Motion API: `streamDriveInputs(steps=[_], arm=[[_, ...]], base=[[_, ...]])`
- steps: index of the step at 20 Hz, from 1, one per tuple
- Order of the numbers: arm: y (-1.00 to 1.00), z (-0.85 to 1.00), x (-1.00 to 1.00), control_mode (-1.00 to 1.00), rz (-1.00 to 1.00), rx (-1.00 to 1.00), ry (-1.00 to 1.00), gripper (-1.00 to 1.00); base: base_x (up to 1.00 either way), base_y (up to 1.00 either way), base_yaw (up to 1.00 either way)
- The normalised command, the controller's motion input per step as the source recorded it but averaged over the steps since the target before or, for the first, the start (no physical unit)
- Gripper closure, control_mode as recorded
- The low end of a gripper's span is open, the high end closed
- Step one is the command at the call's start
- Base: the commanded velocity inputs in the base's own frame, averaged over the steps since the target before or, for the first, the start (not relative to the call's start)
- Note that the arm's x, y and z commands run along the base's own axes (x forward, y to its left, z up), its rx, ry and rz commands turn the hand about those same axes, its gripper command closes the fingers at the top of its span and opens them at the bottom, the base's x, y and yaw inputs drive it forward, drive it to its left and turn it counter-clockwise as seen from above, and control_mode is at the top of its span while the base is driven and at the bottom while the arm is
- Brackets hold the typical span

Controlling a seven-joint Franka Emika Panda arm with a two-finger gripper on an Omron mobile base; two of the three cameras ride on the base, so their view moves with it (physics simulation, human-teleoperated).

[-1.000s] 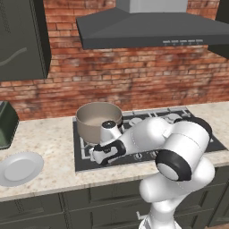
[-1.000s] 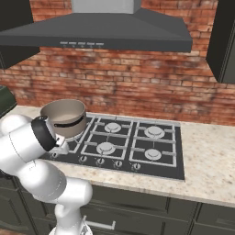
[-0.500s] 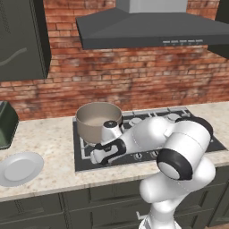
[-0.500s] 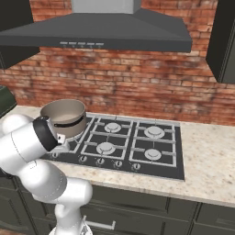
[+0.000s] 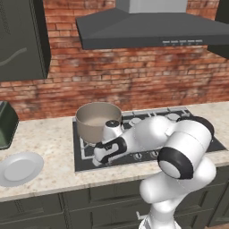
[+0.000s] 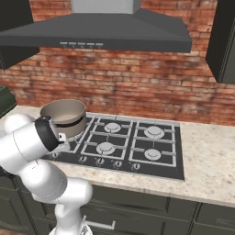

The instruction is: Retrieve the frozen meat and place it in the pot on a burner. Then turn the burner on.

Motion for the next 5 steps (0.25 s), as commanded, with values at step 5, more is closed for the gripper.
streamDriveInputs(steps=[5], arm=[[0.0,-0.14,0.0,-1.0,0.21,0.0,0.0,1.0]], base=[[0.0,0.0,0.0]])
